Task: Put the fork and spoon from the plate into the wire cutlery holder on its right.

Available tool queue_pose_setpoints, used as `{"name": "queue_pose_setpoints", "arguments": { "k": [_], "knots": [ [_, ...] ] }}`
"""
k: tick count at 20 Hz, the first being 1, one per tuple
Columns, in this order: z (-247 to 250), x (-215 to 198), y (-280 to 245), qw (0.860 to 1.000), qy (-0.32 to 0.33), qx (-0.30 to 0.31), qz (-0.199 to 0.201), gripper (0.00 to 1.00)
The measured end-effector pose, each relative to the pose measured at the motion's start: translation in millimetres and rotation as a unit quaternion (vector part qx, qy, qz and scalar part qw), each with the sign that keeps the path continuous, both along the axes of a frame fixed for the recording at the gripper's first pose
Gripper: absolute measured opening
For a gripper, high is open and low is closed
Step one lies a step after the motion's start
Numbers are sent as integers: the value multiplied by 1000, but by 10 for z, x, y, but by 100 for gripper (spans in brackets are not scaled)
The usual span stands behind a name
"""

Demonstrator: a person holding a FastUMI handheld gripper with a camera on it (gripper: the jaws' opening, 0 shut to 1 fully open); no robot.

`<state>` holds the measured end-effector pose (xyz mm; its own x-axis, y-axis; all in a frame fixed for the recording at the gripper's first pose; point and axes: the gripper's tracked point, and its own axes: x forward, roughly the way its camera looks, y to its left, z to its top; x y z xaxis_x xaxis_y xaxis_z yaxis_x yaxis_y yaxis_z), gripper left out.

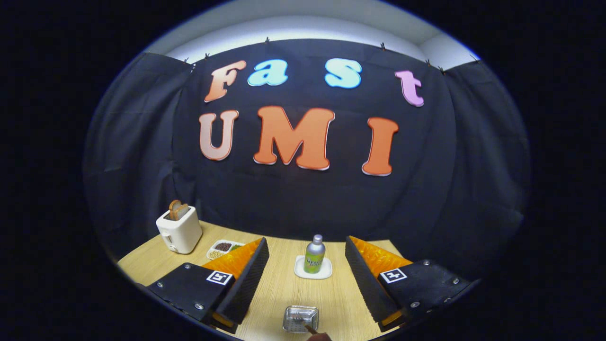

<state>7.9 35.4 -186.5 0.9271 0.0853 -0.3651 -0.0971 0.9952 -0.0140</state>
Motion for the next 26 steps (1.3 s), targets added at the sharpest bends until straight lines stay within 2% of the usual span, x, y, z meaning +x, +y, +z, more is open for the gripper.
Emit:
{"name": "queue_pose_setpoints", "arguments": {
  "k": [6,10,17,23,26],
  "knots": [
    [242,-30,459,997,-56,44,13,97],
    [143,-71,861,996,-54,68,20,97],
    [16,-184,1598,994,-38,81,61,97],
    [-458,-339,2110,992,38,64,100,97],
    [-837,-498,2302,986,106,60,115,97]
  ]
}}
